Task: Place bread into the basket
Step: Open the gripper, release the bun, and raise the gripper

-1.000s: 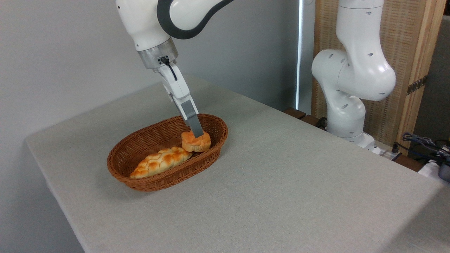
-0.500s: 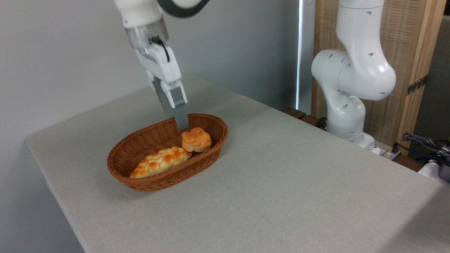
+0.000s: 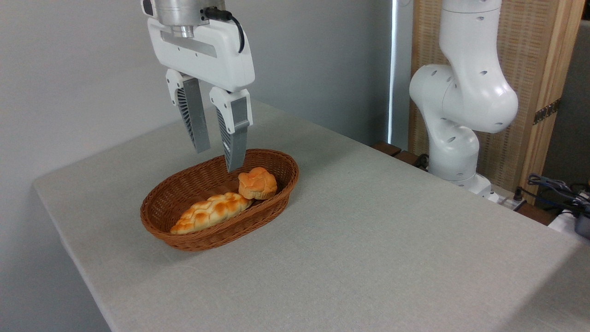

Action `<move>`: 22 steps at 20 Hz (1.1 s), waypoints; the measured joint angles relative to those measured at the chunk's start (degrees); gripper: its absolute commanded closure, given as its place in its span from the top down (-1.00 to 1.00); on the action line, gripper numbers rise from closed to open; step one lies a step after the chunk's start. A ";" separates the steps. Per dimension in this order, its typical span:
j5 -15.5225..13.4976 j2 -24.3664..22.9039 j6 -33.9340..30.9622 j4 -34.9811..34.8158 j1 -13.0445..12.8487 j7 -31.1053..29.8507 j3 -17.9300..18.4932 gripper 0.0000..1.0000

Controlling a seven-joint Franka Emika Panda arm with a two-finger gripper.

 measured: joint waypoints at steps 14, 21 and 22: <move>-0.43 0.20 -2.34 0.31 -0.22 0.64 1.67 1.00; -0.44 0.21 -2.75 0.32 -0.22 0.64 1.71 1.00; -0.44 0.21 -2.84 0.32 -0.22 0.64 1.72 1.00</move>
